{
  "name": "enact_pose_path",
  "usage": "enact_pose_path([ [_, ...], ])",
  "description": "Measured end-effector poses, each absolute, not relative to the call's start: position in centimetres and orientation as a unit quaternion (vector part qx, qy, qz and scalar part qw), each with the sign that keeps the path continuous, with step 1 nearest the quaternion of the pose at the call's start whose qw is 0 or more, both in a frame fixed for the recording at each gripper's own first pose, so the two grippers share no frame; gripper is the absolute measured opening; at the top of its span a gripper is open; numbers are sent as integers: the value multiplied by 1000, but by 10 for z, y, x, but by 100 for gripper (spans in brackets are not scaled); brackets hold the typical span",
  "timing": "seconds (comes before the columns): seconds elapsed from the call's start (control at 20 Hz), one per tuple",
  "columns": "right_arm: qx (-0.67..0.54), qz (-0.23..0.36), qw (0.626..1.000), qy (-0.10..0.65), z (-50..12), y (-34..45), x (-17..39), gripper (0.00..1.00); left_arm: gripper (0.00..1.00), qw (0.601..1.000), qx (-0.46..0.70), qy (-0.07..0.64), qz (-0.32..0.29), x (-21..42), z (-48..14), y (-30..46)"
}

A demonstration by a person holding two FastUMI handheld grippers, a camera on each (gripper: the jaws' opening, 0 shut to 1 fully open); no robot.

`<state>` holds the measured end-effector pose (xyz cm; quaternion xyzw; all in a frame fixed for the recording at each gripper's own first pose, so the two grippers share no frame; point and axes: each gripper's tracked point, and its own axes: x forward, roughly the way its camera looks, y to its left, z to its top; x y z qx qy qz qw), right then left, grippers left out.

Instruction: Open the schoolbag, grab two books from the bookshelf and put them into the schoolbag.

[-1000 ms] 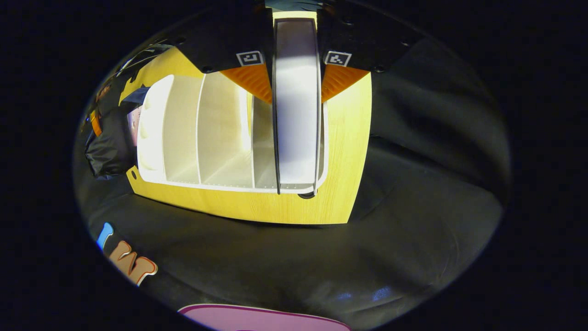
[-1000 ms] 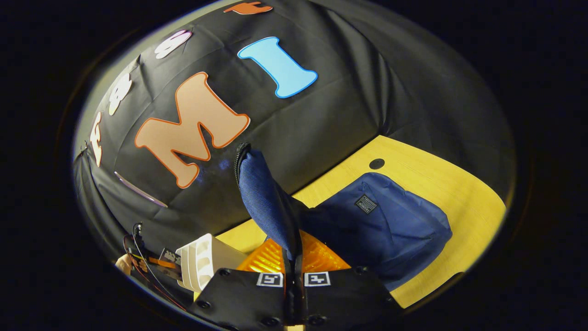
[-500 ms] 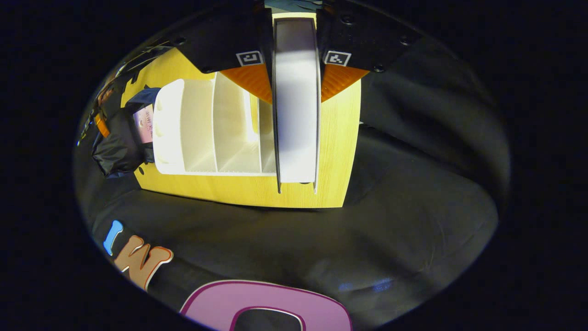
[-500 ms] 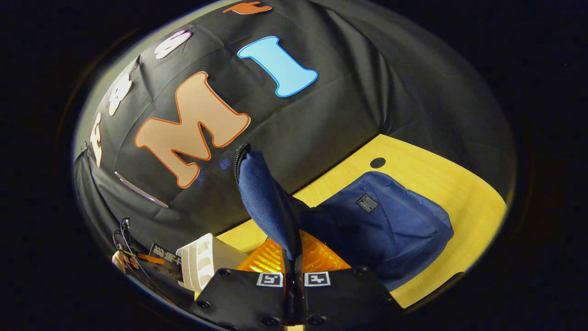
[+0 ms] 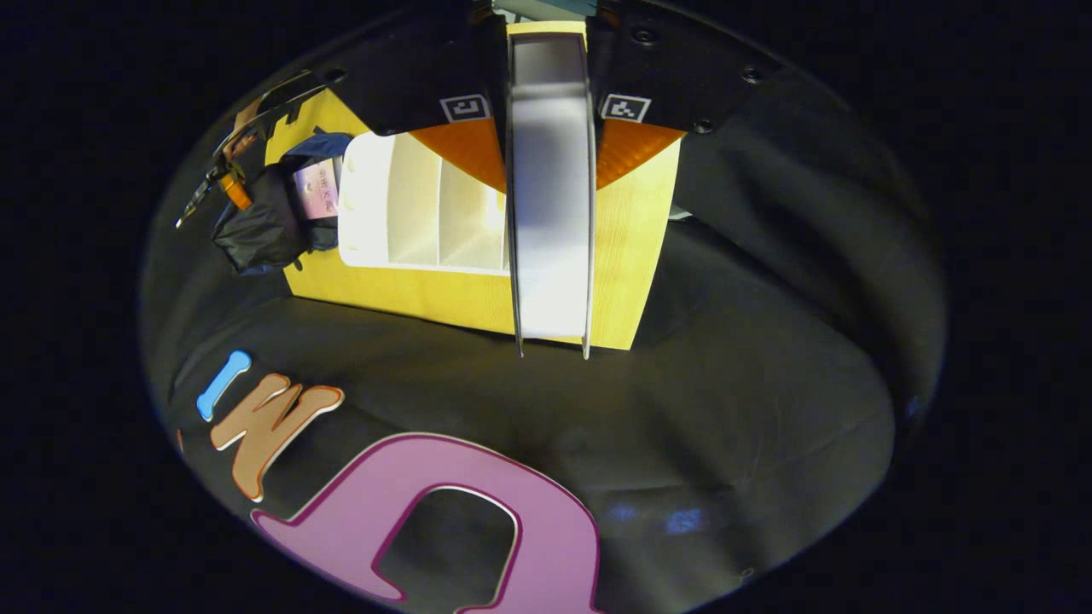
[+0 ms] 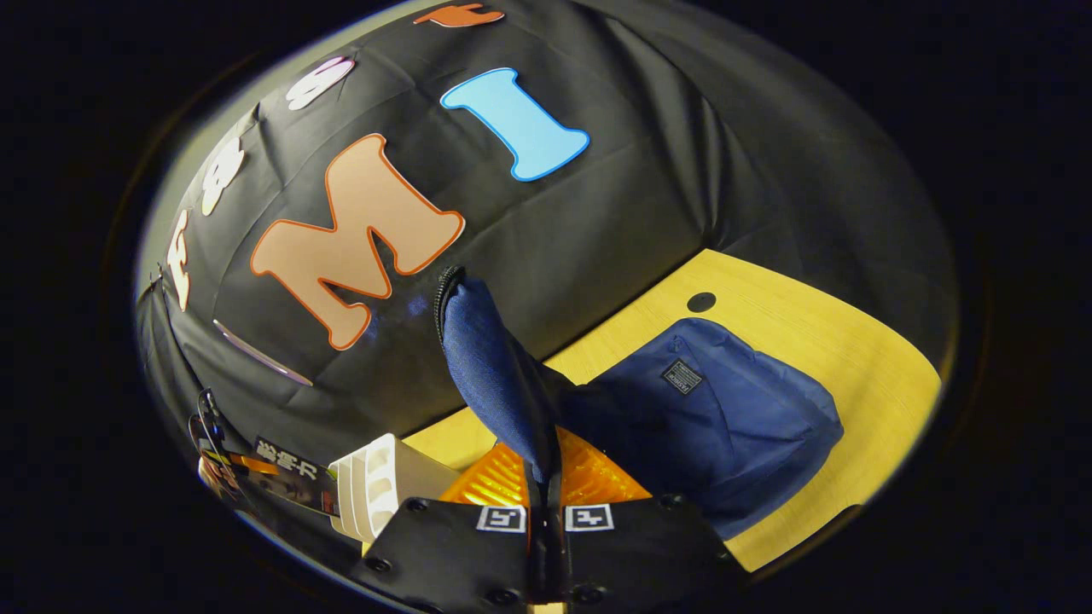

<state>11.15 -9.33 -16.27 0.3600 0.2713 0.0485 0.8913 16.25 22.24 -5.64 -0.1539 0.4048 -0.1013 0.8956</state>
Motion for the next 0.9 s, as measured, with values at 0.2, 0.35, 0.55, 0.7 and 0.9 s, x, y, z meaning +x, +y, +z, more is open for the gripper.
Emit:
enact_pose_path([
  [0.2, 359, 50, 891, 273, -163, -93, 112, 3, 33, 896, -194, 384, -108, 161, -35, 226],
  [0.35, 360, 49, 891, 274, -163, -93, 112, 3, 33, 891, -230, 370, -126, 159, -21, 221],
  [0.55, 357, 49, 891, 274, -163, -94, 113, 3, 33, 878, -294, 348, -144, 161, -6, 217],
  [0.7, 358, 47, 891, 275, -162, -95, 113, 3, 33, 861, -340, 333, -180, 158, 0, 205],
  [0.9, 358, 47, 891, 276, -162, -94, 113, 3, 33, 838, -390, 323, -204, 158, 3, 187],
])
